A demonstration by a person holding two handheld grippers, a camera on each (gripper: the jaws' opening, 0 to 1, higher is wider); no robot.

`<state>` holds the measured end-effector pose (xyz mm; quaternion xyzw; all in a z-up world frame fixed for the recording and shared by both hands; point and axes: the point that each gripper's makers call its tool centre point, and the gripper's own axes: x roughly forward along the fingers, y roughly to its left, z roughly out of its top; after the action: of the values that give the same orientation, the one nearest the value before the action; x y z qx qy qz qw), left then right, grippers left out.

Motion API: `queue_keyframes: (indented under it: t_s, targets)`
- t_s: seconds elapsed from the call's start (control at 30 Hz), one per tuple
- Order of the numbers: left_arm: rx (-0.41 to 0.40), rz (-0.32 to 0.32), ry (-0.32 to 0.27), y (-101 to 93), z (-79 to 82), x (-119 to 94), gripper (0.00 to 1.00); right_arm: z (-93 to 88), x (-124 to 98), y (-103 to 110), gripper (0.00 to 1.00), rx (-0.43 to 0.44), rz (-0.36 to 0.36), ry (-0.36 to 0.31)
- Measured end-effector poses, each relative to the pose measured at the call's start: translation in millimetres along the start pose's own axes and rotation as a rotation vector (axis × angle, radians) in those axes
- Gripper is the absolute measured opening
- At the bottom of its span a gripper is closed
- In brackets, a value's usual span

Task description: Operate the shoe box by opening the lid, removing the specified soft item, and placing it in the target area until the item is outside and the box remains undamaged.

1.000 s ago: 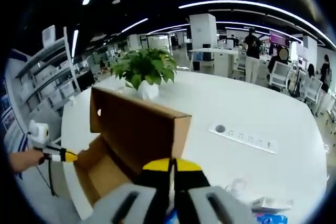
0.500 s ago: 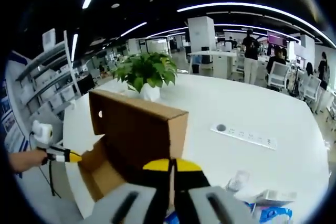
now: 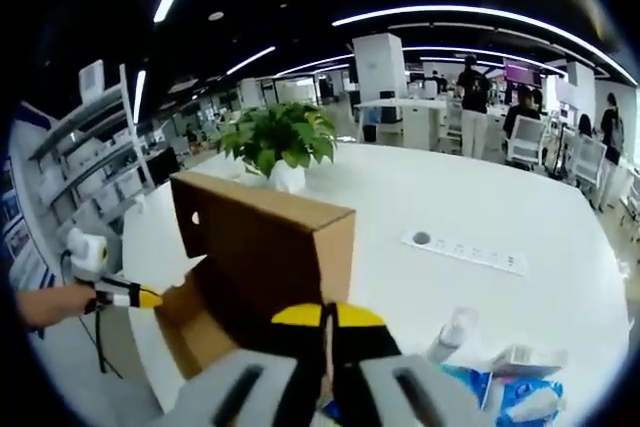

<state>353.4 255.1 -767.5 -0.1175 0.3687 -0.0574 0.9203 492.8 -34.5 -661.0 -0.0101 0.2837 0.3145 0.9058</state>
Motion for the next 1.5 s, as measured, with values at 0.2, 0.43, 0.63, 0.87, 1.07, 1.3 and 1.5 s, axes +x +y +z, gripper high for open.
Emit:
queue_keyframes:
  t_s: [0.2,0.43,0.63,0.87,1.07,1.3,1.5]
  targets:
    - [-0.011,0.001,-0.005,0.4,0.2,0.0,0.03,-2.8,-3.9,4.7,0.0,-0.006,0.0,-0.005]
    - [-0.015,-0.004,-0.007,0.5,0.7,-0.2,0.03,-8.5,-9.0,11.1,0.0,-0.012,0.004,-0.011]
    - [-0.012,-0.009,-0.005,0.6,1.2,0.1,0.03,-13.7,-11.9,14.6,0.0,-0.01,0.003,-0.019]
    - [-0.011,-0.016,-0.005,0.5,1.5,0.1,0.03,-20.1,-15.8,19.5,0.0,-0.01,0.0,-0.027]
    - [0.007,-0.031,-0.004,0.4,1.7,0.0,0.04,-24.9,-19.1,21.7,0.0,0.009,-0.004,-0.039]
    - [0.036,-0.04,-0.003,-0.2,1.3,-0.1,0.05,-28.0,-21.9,24.7,0.0,0.038,-0.014,-0.053]
    - [0.057,-0.045,0.006,0.1,2.2,0.3,0.05,-30.0,-23.5,25.4,0.0,0.057,-0.028,-0.068]
